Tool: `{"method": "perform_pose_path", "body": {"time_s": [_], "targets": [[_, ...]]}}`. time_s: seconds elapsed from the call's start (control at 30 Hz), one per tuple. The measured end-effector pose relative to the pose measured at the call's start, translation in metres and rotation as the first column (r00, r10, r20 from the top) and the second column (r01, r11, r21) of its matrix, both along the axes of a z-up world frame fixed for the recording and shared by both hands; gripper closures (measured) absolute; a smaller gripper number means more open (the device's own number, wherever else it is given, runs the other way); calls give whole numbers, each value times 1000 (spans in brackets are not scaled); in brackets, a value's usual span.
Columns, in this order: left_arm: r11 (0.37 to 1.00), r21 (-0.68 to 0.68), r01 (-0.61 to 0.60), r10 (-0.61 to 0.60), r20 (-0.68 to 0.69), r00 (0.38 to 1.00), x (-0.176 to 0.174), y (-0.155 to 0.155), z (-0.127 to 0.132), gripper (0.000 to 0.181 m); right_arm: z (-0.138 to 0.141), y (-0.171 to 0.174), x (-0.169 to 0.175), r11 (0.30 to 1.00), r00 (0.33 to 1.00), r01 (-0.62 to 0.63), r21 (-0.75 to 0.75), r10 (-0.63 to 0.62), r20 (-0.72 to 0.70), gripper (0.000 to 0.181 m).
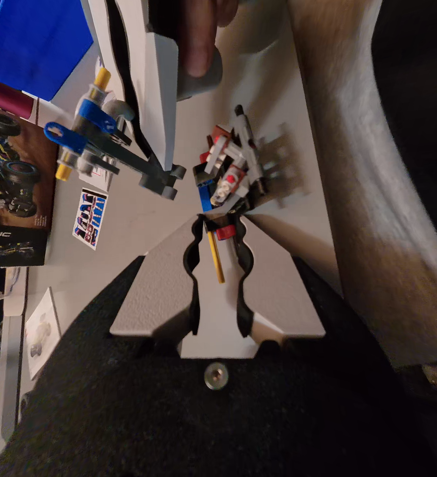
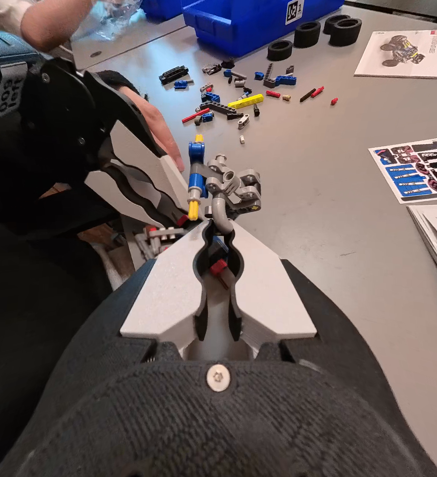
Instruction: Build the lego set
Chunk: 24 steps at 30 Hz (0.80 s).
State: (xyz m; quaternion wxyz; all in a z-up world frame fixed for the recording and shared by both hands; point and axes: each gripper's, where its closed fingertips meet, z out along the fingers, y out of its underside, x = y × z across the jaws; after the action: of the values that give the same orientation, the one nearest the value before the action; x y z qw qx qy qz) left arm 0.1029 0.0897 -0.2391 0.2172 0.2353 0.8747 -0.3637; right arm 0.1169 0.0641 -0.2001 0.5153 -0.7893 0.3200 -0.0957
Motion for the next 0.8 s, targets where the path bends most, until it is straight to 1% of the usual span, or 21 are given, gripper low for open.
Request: {"method": "perform_pose_path", "body": {"time_s": [0.2,0.3,0.4,0.53,0.57,0.67,0.8], "targets": [[999,-25,-31,30,-61,998,4,-5,-2,162,-13,-1,3,998,999,-28,-49,26,-30,176],[998,-37,-43,39,-86,995,6,-6,-2,163,-22,1,2,994,994,-90,-68,86,-64,176],[998,-46,-41,36,-91,995,6,-6,-2,162,-21,2,3,983,984,-172,-70,168,-66,176],[997,-60,-47,40,-116,992,7,-6,-2,162,-22,7,-2,943,946,-324,-75,322,-41,175],[997,-63,-49,41,-121,992,7,-6,-2,162,-22,7,-2,932,937,-349,-96,349,-17,176],[996,-74,-51,41,-137,990,8,-7,-2,162,-24,3,0,910,923,-380,-166,384,-7,176],[996,-83,-39,27,-144,989,7,-9,-2,162,-32,-1,8,894,927,-361,-265,374,0,175]]}}
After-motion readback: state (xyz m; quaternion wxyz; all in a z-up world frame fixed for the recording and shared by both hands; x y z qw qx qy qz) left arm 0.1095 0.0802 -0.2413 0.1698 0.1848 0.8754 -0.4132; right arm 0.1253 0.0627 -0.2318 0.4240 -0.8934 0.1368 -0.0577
